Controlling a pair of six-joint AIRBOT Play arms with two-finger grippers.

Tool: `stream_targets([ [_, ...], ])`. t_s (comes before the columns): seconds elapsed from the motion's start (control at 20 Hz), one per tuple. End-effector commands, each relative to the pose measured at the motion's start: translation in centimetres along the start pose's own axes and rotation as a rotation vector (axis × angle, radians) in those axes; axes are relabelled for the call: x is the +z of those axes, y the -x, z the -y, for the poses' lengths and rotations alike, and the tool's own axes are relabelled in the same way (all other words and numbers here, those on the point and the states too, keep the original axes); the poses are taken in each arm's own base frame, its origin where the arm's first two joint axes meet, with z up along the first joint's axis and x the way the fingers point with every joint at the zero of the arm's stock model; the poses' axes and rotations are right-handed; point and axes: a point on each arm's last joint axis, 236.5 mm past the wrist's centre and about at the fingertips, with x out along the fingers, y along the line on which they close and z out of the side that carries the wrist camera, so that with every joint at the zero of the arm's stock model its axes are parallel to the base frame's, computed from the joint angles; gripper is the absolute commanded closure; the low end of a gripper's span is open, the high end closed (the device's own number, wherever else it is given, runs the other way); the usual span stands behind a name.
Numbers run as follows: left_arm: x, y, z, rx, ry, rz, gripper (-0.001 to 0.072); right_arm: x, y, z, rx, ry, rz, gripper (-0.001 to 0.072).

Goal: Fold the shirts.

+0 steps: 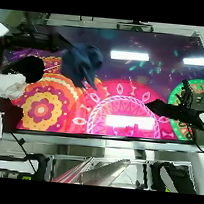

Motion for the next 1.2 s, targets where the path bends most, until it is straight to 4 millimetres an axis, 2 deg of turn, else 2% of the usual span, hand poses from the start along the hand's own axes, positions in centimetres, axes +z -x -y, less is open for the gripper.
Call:
stream_targets([
  [0.0, -5.6, -5.3, 4.6, -0.101, 0.020, -0.148, 0.0365, -2.0, 0.1, -0.5, 0.020, 0.025, -0.085, 0.0198],
  [0.1, -6.5, -5.7, 4.8, -0.109, 0.025, -0.178, 0.0365, -2.7, 0.1, -0.6, 0.026, 0.029, -0.113, 0.0193],
  [0.2, -8.0, -4.4, 4.2, -0.116, 0.093, -0.252, 0.0365, -3.2, 0.2, -0.8, 0.034, 0.046, -0.136, 0.0193],
  [0.3, -11.7, -2.3, 1.8, -0.053, 0.178, -0.405, 0.0365, -3.7, -0.1, -0.9, 0.042, 0.081, -0.158, 0.0194],
  [0.4, -16.8, -0.4, -1.3, 0.061, 0.250, -0.532, 0.0364, -4.5, -1.2, -1.1, 0.051, 0.114, -0.204, 0.0194],
  [0.45, -19.2, 0.1, -2.9, 0.118, 0.279, -0.551, 0.0365, -4.8, -2.2, -1.1, 0.051, 0.126, -0.222, 0.0194],
  [0.55, -23.6, -0.2, -4.5, 0.163, 0.321, -0.536, 0.0364, -5.4, -4.9, -1.1, 0.052, 0.118, -0.261, 0.0195],
  [0.65, -27.7, -1.6, -5.6, 0.182, 0.354, -0.503, 0.0364, -6.6, -8.2, -0.8, 0.062, 0.119, -0.319, 0.0196],
  [0.75, -30.6, -3.8, -6.1, 0.179, 0.400, -0.440, 0.0364, -8.0, -11.3, 0.1, 0.062, 0.091, -0.374, 0.0197],
  [0.9, -33.1, -6.2, -6.8, 0.174, 0.433, -0.400, 0.0364, -8.7, -14.0, 0.4, 0.126, 0.005, -0.404, 0.0206],
  [1.15, -32.5, -9.5, -8.9, 0.162, 0.439, -0.389, 0.0364, -9.3, -16.6, 0.1, 0.205, -0.084, -0.413, 0.0230],
])
